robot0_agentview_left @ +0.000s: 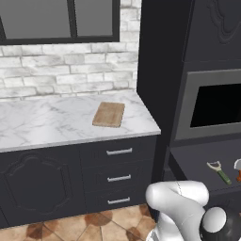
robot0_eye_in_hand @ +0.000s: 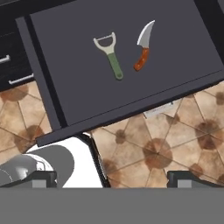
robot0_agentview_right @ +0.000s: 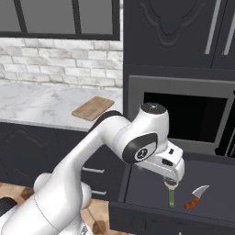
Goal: Open the drawer on the right and place the cutting tools on the cutting board.
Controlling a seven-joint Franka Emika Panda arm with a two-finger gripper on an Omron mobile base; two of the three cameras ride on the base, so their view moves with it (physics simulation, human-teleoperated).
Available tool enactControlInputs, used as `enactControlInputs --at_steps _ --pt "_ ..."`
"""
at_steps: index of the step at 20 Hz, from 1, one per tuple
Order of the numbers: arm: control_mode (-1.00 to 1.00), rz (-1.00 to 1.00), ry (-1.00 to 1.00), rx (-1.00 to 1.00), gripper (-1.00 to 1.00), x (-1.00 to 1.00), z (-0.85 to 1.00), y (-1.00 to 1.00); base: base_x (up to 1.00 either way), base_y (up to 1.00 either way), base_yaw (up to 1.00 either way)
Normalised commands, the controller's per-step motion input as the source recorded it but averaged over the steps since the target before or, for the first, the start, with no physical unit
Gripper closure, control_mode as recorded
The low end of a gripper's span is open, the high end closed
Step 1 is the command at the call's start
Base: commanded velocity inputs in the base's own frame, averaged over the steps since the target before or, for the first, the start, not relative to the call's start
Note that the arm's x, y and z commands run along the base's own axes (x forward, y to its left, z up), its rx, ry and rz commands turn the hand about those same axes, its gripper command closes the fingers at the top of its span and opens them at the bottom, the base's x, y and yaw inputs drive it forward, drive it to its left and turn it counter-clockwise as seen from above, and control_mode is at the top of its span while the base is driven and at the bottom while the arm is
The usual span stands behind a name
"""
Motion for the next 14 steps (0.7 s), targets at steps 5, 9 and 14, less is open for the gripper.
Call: enactControlInputs --at_steps 5,9,14 --pt "-1.0 -0.05 0.02 0.0 -1.0 0.33 -0.31 -0.31 0.0 0.0 0.0" --pt "-1.0 -0.05 0.04 0.0 -1.0 0.38 -0.36 -0.31 0.0 0.0 0.0" --pt "-1.0 -0.03 0.01 0.0 -1.0 0.36 -0.36 -0.38 0.0 0.0 0.0"
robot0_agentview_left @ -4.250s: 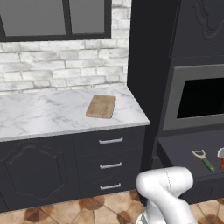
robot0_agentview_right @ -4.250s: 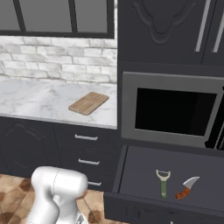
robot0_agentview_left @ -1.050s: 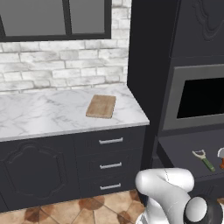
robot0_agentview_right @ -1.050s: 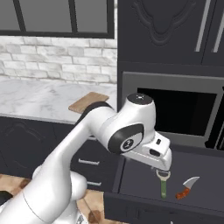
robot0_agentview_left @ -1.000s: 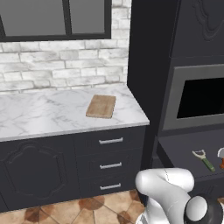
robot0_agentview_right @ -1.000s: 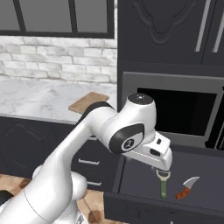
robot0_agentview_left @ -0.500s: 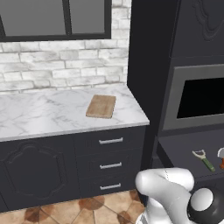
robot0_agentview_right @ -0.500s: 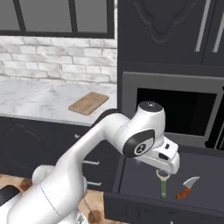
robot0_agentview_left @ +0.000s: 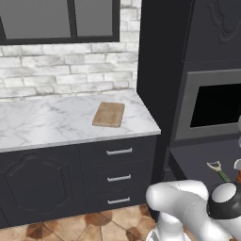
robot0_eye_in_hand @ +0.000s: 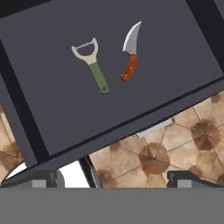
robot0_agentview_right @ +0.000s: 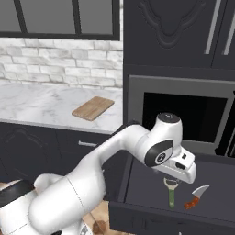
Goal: Open the drawer on the right and place the cutting tools on the cutting board.
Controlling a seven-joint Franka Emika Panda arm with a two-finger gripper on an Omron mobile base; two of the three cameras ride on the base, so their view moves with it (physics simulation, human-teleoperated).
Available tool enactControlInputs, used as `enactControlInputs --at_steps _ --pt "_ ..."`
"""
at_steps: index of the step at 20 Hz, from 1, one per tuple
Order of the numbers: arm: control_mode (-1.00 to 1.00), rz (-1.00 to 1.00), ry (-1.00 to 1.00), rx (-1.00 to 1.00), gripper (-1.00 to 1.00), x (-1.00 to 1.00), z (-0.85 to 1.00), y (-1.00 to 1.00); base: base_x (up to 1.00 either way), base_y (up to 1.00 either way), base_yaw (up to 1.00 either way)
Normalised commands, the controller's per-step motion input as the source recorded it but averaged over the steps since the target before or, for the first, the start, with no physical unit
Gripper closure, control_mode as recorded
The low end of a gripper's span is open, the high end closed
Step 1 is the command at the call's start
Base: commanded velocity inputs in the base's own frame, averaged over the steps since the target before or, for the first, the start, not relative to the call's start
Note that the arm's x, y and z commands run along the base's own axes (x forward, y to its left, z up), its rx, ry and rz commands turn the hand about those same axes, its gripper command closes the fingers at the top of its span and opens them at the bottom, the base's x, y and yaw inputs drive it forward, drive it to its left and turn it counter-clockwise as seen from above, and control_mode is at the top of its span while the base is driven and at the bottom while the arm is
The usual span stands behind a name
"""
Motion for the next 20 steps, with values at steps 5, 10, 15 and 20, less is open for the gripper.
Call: enactControlInputs --at_steps 5,10,15,20 --pt "-1.0 0.0 0.0 0.0 -1.0 0.35 -0.3 -0.35 0.0 0.0 0.0" --pt "-1.0 0.0 0.02 0.0 -1.0 0.29 -0.32 -0.24 0.0 0.0 0.0" --pt "-1.0 0.0 0.1 0.0 -1.0 0.16 -0.51 -0.24 0.0 0.0 0.0" --pt "-1.0 0.0 0.05 0.0 -1.0 0.08 -0.43 -0.29 0.0 0.0 0.0"
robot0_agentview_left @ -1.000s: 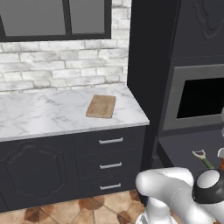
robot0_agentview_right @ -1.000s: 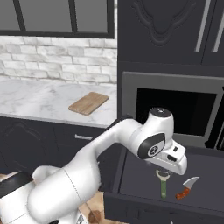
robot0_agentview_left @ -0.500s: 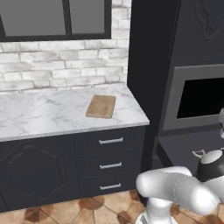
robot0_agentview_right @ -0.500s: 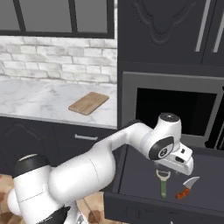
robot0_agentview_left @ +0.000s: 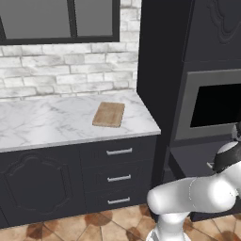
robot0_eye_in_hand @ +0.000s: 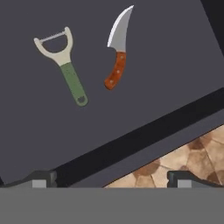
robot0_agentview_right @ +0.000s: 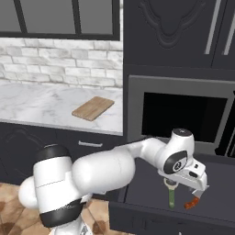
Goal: Open the drawer on the right and place the cutting tools on the cutting board.
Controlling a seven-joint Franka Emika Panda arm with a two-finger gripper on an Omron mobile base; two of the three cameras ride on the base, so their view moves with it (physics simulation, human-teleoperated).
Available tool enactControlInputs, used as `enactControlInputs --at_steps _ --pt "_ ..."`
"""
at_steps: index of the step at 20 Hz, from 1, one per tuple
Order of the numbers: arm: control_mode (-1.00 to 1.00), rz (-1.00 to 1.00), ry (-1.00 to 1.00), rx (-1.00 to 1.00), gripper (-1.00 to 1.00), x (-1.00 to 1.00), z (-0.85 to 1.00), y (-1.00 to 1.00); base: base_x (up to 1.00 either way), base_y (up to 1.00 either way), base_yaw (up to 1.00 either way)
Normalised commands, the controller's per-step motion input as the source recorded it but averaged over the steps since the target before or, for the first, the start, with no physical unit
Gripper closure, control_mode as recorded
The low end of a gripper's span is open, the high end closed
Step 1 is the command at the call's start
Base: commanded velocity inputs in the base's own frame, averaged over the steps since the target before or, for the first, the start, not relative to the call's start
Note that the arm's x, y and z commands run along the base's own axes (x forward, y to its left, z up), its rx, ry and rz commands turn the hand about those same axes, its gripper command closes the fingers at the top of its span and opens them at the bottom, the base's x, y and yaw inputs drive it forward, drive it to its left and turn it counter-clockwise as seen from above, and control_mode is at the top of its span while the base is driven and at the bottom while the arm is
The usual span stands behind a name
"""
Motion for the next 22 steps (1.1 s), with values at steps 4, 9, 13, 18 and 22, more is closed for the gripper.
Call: enactControlInputs --at_steps 4,9,13,18,22 --pt "-1.0 0.0 0.0 0.04 -1.0 0.13 -0.13 -0.23 0.0 0.0 0.0" --pt "-1.0 0.0 0.0 0.11 -1.0 0.12 -0.18 -0.07 0.0 0.0 0.0" --pt "-1.0 0.0 -0.06 0.11 -1.0 0.19 -0.31 0.0 0.0 0.0 0.0" --pt "-1.0 0.0 -0.03 0.01 -1.0 0.2 -0.26 -0.03 0.0 0.0 0.0" --pt "-1.0 0.0 0.0 0.0 -1.0 0.21 -0.34 -0.12 0.0 0.0 0.0"
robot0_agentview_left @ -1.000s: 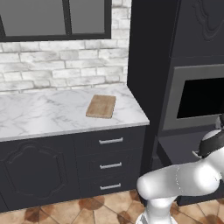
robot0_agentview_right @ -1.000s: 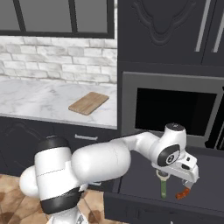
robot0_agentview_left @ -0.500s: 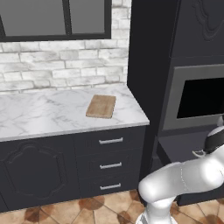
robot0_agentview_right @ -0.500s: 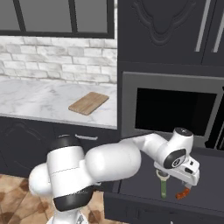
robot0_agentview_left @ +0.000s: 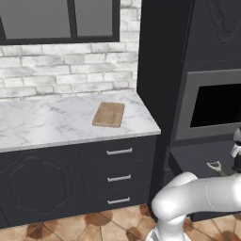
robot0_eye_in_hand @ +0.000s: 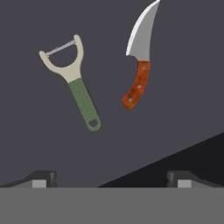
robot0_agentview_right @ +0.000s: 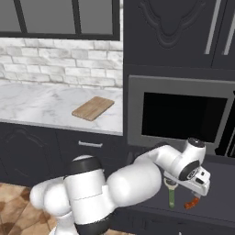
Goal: Open the drawer on the right and place the cutting tools on the cutting board.
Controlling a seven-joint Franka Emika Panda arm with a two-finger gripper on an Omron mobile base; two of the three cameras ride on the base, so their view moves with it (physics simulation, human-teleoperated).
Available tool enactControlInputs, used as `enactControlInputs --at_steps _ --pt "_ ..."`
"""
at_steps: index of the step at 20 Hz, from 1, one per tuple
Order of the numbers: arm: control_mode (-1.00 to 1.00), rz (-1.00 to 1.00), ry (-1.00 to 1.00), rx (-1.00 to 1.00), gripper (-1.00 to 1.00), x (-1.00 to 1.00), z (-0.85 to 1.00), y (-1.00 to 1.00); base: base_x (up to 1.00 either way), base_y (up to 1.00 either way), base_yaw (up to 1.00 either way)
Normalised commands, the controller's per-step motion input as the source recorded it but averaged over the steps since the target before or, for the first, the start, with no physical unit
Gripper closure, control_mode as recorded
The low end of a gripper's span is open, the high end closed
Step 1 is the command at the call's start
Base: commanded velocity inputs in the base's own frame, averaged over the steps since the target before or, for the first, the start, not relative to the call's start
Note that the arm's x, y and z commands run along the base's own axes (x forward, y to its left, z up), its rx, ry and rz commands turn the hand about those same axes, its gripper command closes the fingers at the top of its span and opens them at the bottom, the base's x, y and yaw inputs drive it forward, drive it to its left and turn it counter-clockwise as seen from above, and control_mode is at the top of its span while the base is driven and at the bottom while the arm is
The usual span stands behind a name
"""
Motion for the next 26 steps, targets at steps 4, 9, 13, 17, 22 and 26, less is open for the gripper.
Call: enactControlInputs --at_steps 4,9,13,17,22,26 --pt "-1.0 0.0 0.0 0.0 -1.0 0.18 -0.38 -0.17 0.0 0.0 0.0" --pt "-1.0 0.0 0.0 0.0 -1.0 0.18 -0.38 -0.23 0.0 0.0 0.0" --pt "-1.0 0.0 0.0 0.0 -1.0 0.2 -0.34 -0.23 0.0 0.0 0.0" --pt "-1.0 -0.03 0.0 0.0 -1.0 0.2 -0.36 -0.21 0.0 0.0 0.0" --pt "-1.0 -0.12 0.0 0.0 -1.0 0.18 -0.3 -0.13 0.0 0.0 0.0" --pt "-1.0 -0.17 0.0 0.0 -1.0 0.12 -0.31 -0.2 0.0 0.0 0.0"
